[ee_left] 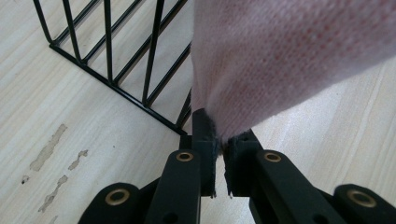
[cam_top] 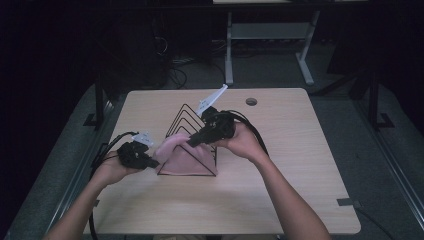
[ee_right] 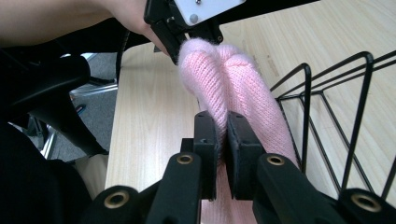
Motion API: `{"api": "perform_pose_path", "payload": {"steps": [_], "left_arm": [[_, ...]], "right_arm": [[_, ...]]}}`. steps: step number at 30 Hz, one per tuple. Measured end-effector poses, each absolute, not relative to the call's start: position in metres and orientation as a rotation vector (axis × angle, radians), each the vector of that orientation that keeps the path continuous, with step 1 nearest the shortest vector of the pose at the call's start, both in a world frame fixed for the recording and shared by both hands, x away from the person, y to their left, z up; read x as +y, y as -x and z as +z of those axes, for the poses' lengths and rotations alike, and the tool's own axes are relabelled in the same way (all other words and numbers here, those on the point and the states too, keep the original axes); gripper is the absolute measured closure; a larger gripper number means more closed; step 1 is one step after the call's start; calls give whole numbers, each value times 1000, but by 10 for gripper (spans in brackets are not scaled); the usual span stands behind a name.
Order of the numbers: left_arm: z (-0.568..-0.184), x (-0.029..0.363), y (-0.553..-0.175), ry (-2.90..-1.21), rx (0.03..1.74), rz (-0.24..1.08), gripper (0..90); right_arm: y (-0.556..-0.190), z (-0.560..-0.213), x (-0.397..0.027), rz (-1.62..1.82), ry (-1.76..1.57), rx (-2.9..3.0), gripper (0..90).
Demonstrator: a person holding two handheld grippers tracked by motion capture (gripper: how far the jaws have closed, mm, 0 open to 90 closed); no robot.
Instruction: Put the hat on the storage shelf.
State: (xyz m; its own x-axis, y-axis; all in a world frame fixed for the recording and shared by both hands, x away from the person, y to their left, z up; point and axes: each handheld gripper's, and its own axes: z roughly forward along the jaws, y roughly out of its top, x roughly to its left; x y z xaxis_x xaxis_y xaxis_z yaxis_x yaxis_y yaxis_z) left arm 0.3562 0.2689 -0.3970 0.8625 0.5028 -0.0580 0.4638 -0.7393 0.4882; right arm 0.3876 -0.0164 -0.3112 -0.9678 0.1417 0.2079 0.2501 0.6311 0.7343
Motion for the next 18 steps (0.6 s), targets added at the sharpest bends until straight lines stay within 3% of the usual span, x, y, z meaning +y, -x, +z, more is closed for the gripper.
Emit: {"api": "perform_pose_path", "payload": {"steps": [12,18], "left_arm": [[-398,269,-356,-2525,710,102,842],[-395,271,-355,-2501,730,119,825]], "right_arm": [[-386,-317,-19,-1254,323,-2699,834],[-387,-316,-25,-1296,333,-2688,769]]}}
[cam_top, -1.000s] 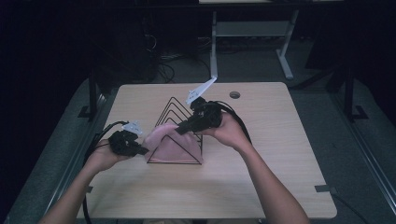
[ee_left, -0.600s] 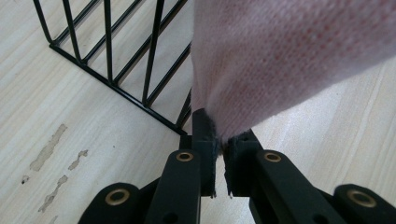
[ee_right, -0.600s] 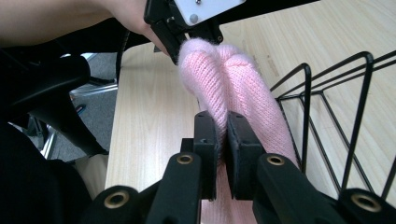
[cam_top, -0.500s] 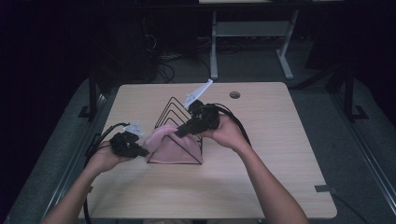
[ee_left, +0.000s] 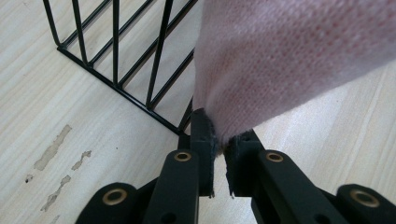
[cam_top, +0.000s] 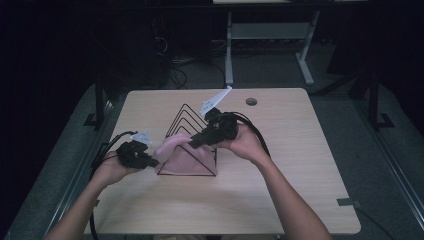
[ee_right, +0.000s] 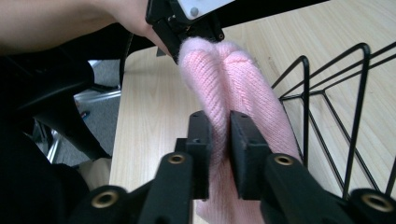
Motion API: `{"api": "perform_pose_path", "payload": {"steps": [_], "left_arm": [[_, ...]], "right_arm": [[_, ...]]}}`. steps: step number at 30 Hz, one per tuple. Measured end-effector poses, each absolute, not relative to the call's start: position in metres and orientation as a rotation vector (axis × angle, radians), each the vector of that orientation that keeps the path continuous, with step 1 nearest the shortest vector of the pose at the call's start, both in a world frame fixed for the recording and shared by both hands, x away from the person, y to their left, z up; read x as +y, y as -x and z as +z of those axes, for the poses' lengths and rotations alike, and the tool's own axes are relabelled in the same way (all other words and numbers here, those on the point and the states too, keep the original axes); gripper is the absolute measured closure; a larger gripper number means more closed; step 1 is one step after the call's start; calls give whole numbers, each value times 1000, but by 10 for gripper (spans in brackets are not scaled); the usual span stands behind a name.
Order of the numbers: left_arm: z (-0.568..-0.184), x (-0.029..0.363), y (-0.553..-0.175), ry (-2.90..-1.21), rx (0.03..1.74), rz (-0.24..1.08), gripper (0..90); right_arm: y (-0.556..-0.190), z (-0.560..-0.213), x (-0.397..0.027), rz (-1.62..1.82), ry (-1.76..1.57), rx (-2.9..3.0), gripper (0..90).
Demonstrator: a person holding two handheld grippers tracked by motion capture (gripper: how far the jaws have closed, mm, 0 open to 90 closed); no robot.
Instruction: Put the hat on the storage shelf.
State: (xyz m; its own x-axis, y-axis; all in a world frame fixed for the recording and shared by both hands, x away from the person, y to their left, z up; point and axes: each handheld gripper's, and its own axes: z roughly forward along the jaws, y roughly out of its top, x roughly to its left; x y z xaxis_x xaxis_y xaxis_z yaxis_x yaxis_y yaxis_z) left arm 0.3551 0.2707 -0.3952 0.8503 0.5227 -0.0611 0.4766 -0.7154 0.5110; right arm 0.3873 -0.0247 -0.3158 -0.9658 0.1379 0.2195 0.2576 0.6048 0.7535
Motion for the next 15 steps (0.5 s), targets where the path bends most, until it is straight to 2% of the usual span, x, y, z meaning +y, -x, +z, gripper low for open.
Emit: {"api": "perform_pose_path", "payload": {"steps": [8,15], "left_arm": [[-390,272,-353,-2489,721,126,775],[-388,273,-353,-2486,714,131,750]], "right_arm": [[-385,-316,-34,-1337,381,-2637,666],[-384,-311,-42,-1342,414,-2665,616]]}}
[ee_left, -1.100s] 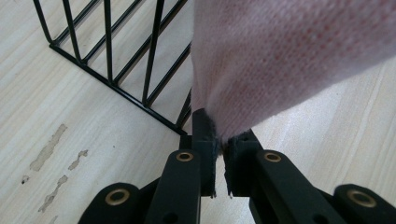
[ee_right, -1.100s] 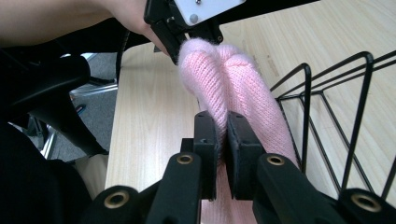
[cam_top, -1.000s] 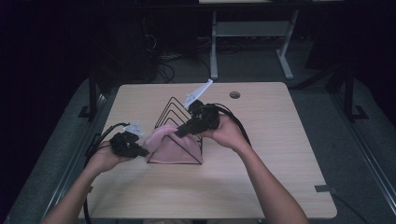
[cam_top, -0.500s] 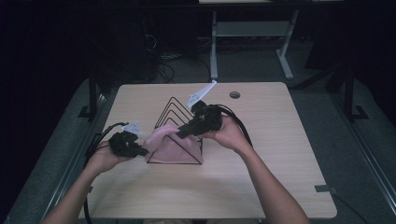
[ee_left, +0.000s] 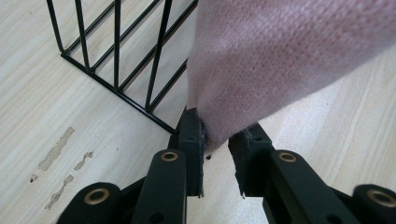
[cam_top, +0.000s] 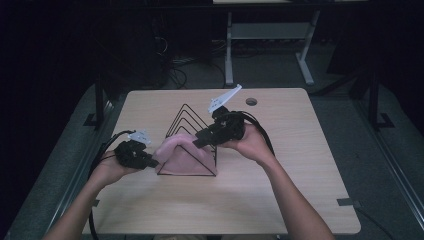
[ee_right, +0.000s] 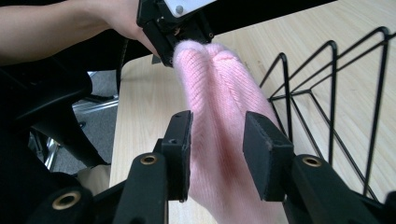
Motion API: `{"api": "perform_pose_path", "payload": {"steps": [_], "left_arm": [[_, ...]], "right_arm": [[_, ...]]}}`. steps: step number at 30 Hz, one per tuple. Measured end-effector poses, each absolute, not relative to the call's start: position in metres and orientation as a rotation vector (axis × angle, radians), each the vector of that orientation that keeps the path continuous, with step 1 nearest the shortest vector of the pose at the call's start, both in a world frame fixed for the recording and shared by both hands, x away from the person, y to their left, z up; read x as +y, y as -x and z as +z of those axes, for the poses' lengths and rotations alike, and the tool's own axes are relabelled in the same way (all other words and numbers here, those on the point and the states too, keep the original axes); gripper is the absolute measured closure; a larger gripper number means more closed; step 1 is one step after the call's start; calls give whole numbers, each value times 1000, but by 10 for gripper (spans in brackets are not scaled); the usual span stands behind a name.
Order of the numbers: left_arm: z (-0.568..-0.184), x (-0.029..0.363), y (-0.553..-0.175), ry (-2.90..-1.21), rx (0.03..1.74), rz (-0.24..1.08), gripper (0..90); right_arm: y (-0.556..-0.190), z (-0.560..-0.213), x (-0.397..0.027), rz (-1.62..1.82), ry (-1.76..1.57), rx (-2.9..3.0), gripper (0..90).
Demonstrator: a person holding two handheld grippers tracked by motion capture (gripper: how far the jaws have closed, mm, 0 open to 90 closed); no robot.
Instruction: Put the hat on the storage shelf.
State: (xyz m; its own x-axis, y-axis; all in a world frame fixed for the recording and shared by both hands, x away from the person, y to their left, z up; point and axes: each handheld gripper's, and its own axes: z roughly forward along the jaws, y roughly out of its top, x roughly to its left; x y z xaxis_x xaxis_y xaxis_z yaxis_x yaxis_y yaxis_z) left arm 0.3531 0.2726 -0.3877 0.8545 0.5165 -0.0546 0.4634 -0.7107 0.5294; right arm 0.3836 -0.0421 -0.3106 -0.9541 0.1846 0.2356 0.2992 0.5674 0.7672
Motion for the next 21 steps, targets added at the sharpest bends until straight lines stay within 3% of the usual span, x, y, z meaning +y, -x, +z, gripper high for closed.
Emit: {"api": "perform_pose_path", "payload": {"steps": [21], "left_arm": [[-382,277,-351,-2454,715,120,680]], "right_arm": [[-388,-315,-93,-1347,613,-2673,499]]}}
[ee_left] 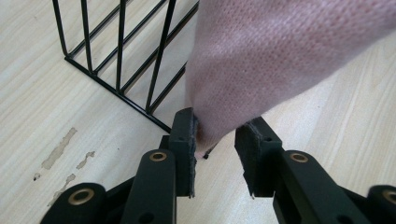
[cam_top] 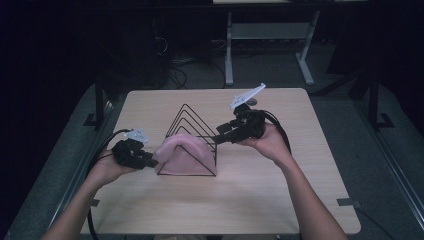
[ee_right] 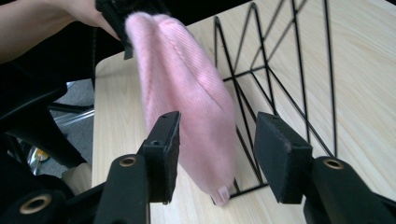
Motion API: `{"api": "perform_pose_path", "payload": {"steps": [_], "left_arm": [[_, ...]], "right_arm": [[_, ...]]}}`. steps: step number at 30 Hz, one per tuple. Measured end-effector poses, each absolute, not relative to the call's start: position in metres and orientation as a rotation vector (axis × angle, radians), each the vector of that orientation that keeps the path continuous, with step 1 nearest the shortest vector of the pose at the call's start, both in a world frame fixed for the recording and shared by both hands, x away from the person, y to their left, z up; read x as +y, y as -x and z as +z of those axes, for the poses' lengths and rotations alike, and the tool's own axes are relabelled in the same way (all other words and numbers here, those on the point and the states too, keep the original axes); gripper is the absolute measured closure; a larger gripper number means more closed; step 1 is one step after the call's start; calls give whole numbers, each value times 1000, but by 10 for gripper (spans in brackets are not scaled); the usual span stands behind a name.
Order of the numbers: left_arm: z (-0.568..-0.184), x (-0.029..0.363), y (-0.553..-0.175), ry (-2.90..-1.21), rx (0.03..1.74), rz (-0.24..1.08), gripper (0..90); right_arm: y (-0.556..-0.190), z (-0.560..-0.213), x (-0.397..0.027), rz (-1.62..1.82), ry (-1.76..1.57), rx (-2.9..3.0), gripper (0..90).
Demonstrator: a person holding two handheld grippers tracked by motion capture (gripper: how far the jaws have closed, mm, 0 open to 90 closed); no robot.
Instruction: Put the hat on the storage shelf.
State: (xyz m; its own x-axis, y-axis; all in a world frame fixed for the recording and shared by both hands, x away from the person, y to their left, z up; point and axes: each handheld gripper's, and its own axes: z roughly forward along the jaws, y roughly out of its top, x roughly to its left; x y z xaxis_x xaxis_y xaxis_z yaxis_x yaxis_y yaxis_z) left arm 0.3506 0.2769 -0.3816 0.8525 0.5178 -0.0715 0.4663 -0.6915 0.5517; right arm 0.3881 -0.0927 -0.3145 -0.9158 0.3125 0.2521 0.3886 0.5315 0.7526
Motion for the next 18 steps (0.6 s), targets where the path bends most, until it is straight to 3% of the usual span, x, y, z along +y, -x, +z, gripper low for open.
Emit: {"api": "perform_pose_path", "payload": {"steps": [8,18], "left_arm": [[-379,281,-348,-2422,731,108,658],[-378,286,-342,-2400,739,113,548]], "right_arm": [[-387,-318,-113,-1354,705,-2684,423],[-383,-325,-137,-1326,808,-2698,336]]}}
